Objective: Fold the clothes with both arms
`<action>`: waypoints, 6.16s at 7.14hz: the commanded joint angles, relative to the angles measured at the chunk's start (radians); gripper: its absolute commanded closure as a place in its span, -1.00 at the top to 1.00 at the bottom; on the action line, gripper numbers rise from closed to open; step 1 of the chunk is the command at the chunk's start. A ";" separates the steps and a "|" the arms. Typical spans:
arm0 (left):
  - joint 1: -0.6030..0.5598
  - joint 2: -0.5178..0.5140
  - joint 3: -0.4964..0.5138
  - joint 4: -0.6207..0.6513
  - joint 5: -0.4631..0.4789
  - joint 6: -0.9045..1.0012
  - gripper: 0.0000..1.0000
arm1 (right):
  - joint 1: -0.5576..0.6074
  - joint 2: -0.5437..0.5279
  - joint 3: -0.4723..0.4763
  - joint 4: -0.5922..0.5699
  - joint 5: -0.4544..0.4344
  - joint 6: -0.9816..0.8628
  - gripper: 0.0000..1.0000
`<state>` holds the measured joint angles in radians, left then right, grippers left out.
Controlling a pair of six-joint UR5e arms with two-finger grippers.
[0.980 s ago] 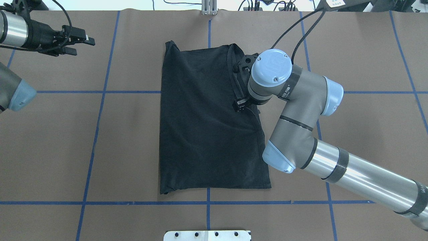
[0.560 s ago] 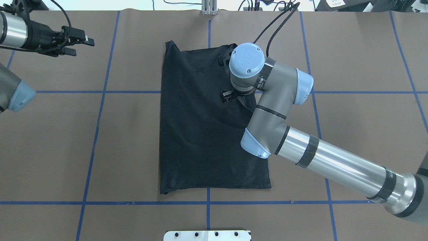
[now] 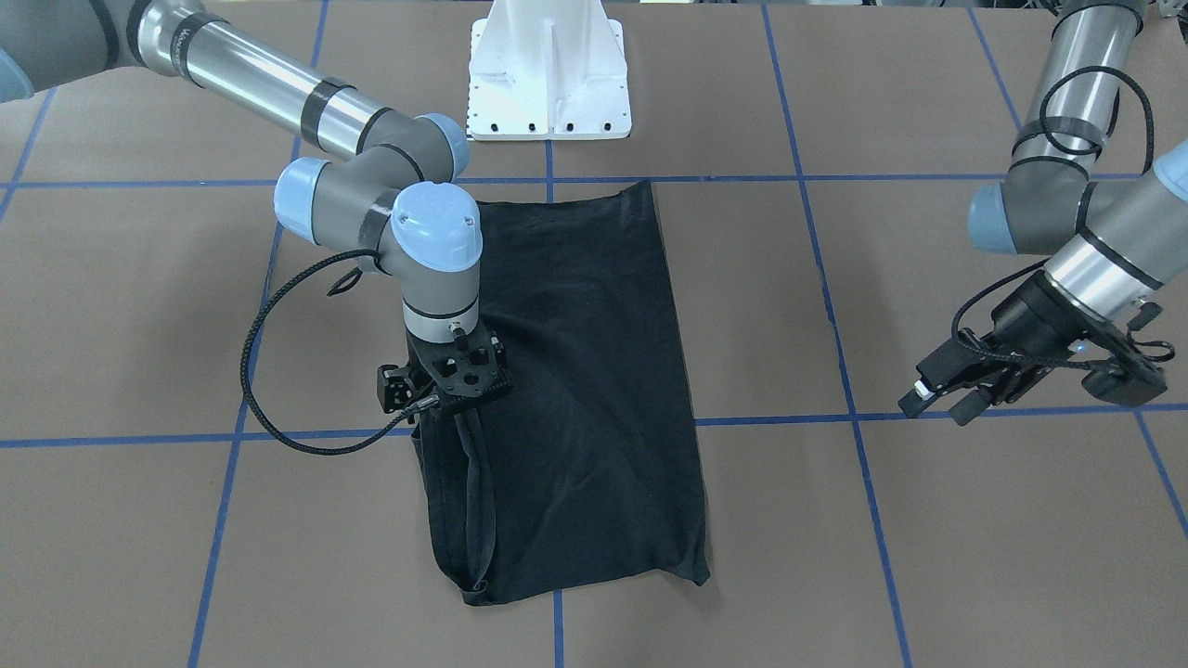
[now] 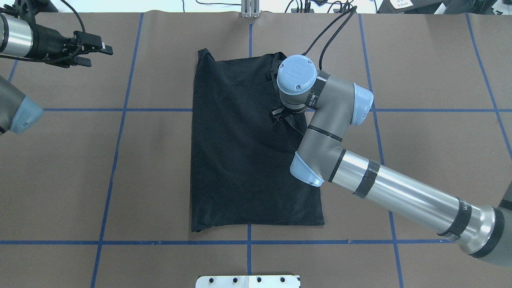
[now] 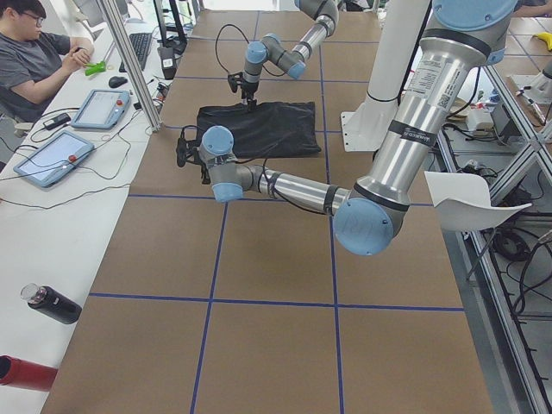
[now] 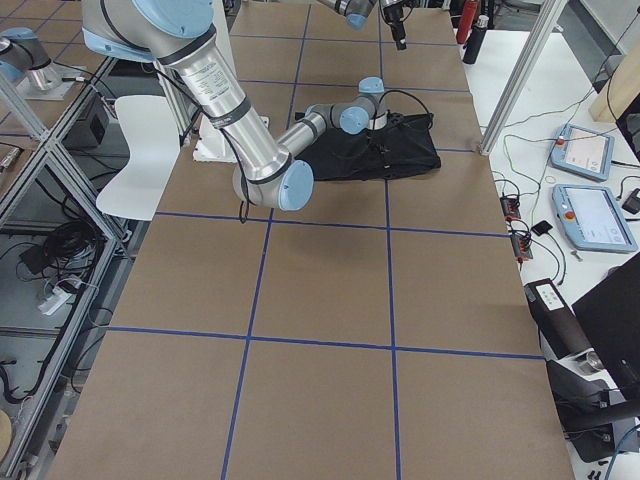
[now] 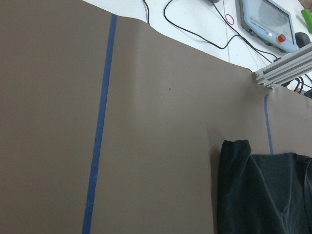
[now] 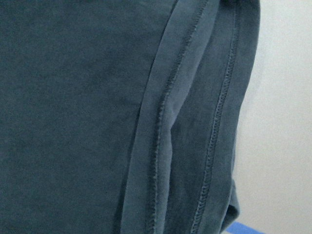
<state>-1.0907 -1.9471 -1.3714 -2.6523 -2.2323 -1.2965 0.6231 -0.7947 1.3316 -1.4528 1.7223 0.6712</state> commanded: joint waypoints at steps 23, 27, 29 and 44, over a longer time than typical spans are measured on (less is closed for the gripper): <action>0.000 -0.033 -0.052 0.003 0.011 0.052 1.00 | 0.122 0.127 -0.305 0.173 0.126 -0.102 1.00; 0.003 -0.035 -0.058 0.003 0.010 0.048 1.00 | 0.147 0.100 -0.302 0.172 0.148 -0.121 1.00; 0.003 -0.035 -0.060 0.003 0.007 0.043 1.00 | 0.170 0.101 -0.286 0.172 0.189 -0.119 1.00; 0.890 0.252 -0.417 -0.097 0.754 -0.682 1.00 | 0.116 -0.434 0.560 0.177 0.549 0.452 1.00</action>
<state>-0.2245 -1.6975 -1.7897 -2.7796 -1.4896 -1.9770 0.7461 -1.2259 1.8873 -1.2763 2.2732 1.1198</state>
